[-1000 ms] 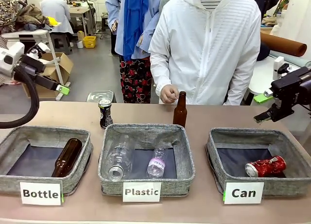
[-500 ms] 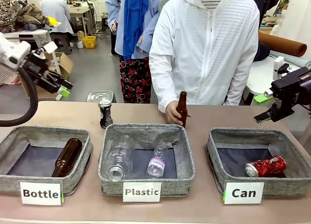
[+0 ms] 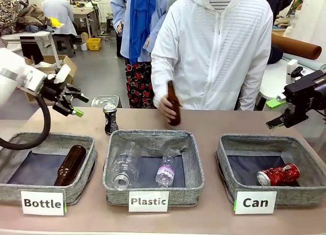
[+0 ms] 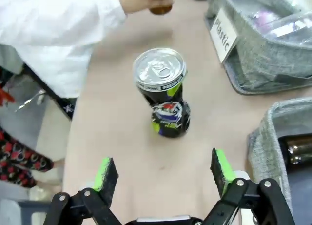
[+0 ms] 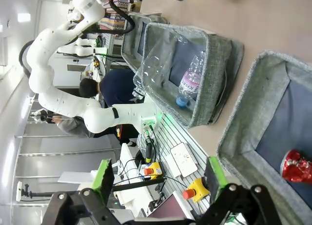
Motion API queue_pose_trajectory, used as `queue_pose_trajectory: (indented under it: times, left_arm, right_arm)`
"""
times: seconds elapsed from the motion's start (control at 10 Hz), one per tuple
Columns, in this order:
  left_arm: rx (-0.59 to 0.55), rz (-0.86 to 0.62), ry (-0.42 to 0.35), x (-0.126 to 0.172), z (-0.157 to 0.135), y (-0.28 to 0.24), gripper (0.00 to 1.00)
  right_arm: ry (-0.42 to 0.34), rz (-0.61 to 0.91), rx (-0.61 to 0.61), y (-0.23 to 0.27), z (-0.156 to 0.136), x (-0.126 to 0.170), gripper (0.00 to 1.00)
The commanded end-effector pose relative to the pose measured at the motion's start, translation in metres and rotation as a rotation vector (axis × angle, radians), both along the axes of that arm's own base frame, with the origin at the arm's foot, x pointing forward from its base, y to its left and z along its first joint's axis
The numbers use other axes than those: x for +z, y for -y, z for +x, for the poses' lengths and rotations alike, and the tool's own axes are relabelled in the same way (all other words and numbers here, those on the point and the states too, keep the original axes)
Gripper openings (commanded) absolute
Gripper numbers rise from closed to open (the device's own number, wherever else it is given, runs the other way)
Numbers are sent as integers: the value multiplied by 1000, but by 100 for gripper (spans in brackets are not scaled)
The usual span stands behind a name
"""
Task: Sort the can waste into the basket.
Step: Pick up the can waste from the table and place it in the right Fabric basket.
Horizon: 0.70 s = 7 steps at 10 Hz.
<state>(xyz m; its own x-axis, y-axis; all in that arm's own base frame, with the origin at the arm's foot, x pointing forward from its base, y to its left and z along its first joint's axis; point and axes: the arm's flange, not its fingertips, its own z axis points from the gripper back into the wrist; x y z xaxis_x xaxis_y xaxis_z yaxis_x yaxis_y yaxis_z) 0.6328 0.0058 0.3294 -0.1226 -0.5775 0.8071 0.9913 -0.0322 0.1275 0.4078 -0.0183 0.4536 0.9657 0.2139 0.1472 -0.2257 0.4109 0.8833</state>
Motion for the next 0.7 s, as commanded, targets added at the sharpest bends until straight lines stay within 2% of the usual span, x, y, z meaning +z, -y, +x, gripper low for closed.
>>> queue_pose_trajectory:
  times: [0.0,0.2,0.3,0.4,0.5,0.6]
  left_arm:
    - [-67,-35,-118,-11,24,14,100]
    - [-120,-65,-176,-10,31,16,100]
    - [-95,-61,-207,12,21,-31,100]
    - [6,-38,-266,50,-16,-133,100]
    - [120,-24,-320,75,-65,-216,100]
    - [227,-49,-345,94,-129,-273,100]
  right_arm:
    - [16,6,15,3,1,3,100]
    - [16,6,15,3,1,3,100]
    - [16,6,15,3,1,3,100]
    - [16,6,15,3,1,3,100]
    - [16,6,15,3,1,3,100]
    - [16,6,15,3,1,3,100]
